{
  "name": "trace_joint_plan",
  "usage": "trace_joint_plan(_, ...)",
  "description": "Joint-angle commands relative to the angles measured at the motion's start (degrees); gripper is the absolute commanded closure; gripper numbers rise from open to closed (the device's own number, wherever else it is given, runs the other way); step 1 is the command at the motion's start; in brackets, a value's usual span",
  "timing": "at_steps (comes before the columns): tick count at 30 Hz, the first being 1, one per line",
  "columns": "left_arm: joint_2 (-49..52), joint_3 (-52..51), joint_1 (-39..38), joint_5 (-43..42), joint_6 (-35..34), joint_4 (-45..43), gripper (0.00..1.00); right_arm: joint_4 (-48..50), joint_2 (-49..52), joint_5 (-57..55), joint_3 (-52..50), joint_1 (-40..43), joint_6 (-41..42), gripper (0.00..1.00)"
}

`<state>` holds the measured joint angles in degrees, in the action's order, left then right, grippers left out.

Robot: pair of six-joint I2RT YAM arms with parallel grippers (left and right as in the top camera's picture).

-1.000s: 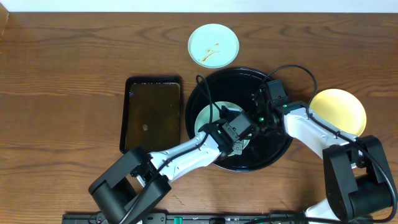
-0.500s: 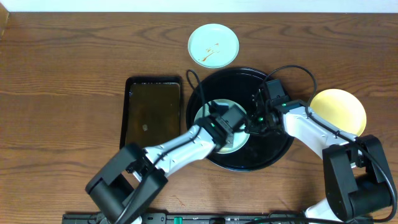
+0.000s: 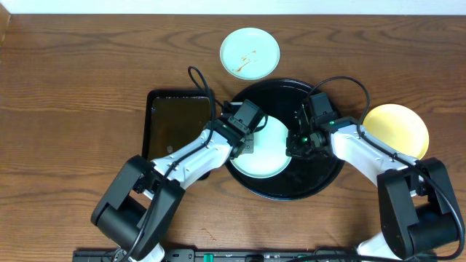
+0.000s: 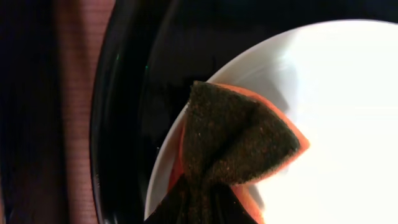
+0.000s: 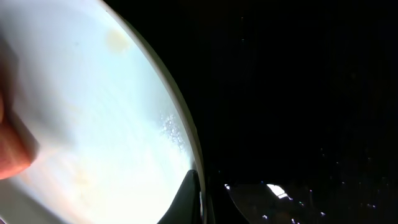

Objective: Clean dirty plates on tray and stack at the side

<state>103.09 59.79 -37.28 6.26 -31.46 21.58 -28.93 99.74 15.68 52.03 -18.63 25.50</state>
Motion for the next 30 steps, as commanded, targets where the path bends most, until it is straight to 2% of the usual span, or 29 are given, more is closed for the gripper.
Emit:
trace_joint_plan(1,-0.74,3.34,0.74,-0.22,4.22,-1.20,0.88,-1.53,2.56,-5.16,-1.49,-0.42,0.42,0.99)
trace_joint_plan(7,-4.68,4.31,1.36,-0.15,4.87,-3.06,0.87,-1.53,2.56,-5.16,-1.49,-0.42,0.42,0.99)
trace_joint_plan(17,-10.60,4.31,5.16,0.70,7.23,0.35,0.87,-1.70,2.56,-5.18,-1.49,-0.42,0.37,0.99)
trace_joint_plan(21,-13.20,4.31,10.71,0.33,5.44,6.60,0.88,-1.44,2.51,-5.95,-1.46,-0.42,-0.33,0.99)
trace_joint_plan(24,-13.18,4.07,14.78,-2.93,5.49,10.95,0.88,-1.29,2.32,-7.74,-1.46,-0.42,-0.92,0.99)
trace_joint_plan(30,-13.18,1.62,21.81,-5.88,5.53,14.91,0.89,-1.01,-0.83,-10.73,-1.36,-0.17,-1.97,0.99)
